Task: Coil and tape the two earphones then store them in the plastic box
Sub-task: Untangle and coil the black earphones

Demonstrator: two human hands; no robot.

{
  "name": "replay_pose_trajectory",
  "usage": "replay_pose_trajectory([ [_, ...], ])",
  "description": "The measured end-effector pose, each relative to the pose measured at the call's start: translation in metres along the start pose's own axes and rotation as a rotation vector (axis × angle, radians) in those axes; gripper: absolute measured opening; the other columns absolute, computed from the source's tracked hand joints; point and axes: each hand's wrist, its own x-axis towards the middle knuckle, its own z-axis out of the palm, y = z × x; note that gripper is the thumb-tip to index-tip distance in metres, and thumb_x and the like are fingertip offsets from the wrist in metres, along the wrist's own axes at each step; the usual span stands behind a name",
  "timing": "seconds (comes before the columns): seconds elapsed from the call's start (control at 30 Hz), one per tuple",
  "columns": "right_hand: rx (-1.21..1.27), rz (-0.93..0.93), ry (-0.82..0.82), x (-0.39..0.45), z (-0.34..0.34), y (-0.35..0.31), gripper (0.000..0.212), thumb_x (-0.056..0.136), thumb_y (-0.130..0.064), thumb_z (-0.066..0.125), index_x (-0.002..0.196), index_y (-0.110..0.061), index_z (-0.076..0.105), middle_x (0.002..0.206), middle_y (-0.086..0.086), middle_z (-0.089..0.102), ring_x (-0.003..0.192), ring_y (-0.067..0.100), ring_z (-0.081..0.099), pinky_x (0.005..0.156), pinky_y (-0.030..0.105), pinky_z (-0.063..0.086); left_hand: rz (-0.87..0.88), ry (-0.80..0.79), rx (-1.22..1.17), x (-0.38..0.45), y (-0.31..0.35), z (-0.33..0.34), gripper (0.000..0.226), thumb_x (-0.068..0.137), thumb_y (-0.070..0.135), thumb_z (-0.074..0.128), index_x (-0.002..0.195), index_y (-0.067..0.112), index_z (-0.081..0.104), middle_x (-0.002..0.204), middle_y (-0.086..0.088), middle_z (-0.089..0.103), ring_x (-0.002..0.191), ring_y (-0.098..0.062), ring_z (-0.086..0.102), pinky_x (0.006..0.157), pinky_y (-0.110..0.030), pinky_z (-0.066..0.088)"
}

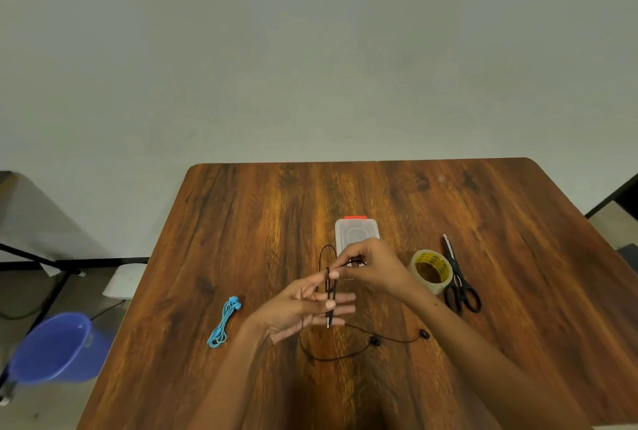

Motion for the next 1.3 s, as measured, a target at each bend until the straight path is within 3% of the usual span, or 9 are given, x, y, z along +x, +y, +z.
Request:
replay_pose_trajectory([
  [0.17, 0.112, 0.034, 0.032, 0.0, 0.0, 0.006, 0.008, 0.074, -0.018, 0.079, 0.077, -0.025, 0.076, 0.074, -0.014, 0.073, 0.073, -0.001, 0.067, 0.066, 0.008, 0.046, -0.01, -0.054, 0.028, 0.002, -0.001, -0.002, 0.063, 0.089, -0.007, 0.051, 0.143, 0.018, 0.029, 0.13, -0.027, 0.054, 0.119, -0.035, 0.057, 0.093, -0.038, 0.053],
  [0.33, 0.238, 0.062, 0.043, -0.001, 0.0, 0.015, 0.011, 0.073, -0.013, 0.08, 0.077, -0.022, 0.077, 0.075, -0.005, 0.075, 0.075, 0.007, 0.069, 0.069, 0.015, 0.051, -0.018, -0.17, 0.062, 0.001, 0.002, -0.004, 0.063, 0.091, -0.004, 0.051, 0.144, 0.017, 0.026, 0.131, -0.028, 0.053, 0.123, -0.036, 0.053, 0.09, -0.033, 0.053],
  [0.6, 0.399, 0.151, 0.106, -0.004, 0.007, 0.024, 0.012, 0.071, -0.003, 0.078, 0.075, -0.015, 0.075, 0.073, -0.002, 0.074, 0.071, 0.006, 0.068, 0.066, 0.015, 0.052, -0.069, -0.335, 0.046, 0.0, 0.005, -0.002, 0.066, 0.089, 0.006, 0.058, 0.144, 0.019, 0.024, 0.135, -0.028, 0.048, 0.124, -0.031, 0.053, 0.09, -0.029, 0.053],
  [0.73, 0.47, 0.243, 0.129, -0.011, 0.011, 0.033, 0.009, 0.077, -0.008, 0.074, 0.075, -0.016, 0.075, 0.072, -0.006, 0.073, 0.072, 0.001, 0.065, 0.065, 0.012, 0.05, -0.067, -0.329, -0.015, 0.0, 0.004, -0.003, 0.072, 0.086, 0.009, 0.064, 0.144, 0.019, 0.023, 0.136, -0.03, 0.046, 0.123, -0.031, 0.054, 0.086, -0.026, 0.054],
  [0.9, 0.493, 0.256, 0.198, -0.015, 0.012, 0.037, 0.005, 0.073, -0.01, 0.076, 0.078, -0.009, 0.074, 0.074, -0.002, 0.074, 0.074, 0.007, 0.067, 0.069, 0.016, 0.052, -0.053, -0.265, -0.062, 0.0, -0.003, -0.005, 0.075, 0.08, 0.013, 0.072, 0.141, 0.019, 0.029, 0.133, -0.03, 0.049, 0.122, -0.03, 0.056, 0.085, -0.026, 0.055],
  [1.03, 0.506, 0.264, 0.187, -0.012, 0.016, 0.034, 0.003, 0.077, -0.003, 0.073, 0.08, -0.004, 0.073, 0.071, -0.002, 0.073, 0.07, 0.007, 0.068, 0.063, 0.018, 0.054, -0.069, -0.288, -0.058, 0.003, -0.007, -0.004, 0.084, 0.083, 0.011, 0.069, 0.148, 0.018, 0.017, 0.135, -0.031, 0.048, 0.125, -0.033, 0.052, 0.087, -0.028, 0.054],
  [1.1, 0.529, 0.272, 0.204, -0.011, 0.019, 0.033, 0.003, 0.078, -0.005, 0.072, 0.08, -0.003, 0.072, 0.069, -0.001, 0.072, 0.067, 0.008, 0.067, 0.062, 0.017, 0.054, -0.05, -0.295, -0.073, 0.005, -0.008, -0.005, 0.078, 0.084, 0.009, 0.067, 0.146, 0.021, 0.022, 0.135, -0.031, 0.048, 0.125, -0.033, 0.052, 0.087, -0.027, 0.054],
  [1.3, 0.568, 0.392, 0.205, -0.018, 0.035, 0.034, 0.022, 0.091, -0.023, 0.059, 0.077, -0.007, 0.067, 0.062, -0.004, 0.062, 0.063, 0.007, 0.051, 0.06, 0.015, 0.042, -0.005, -0.255, -0.131, 0.006, -0.007, -0.011, 0.074, 0.083, 0.009, 0.069, 0.143, 0.022, 0.028, 0.134, -0.029, 0.049, 0.126, -0.033, 0.051, 0.085, -0.026, 0.055],
])
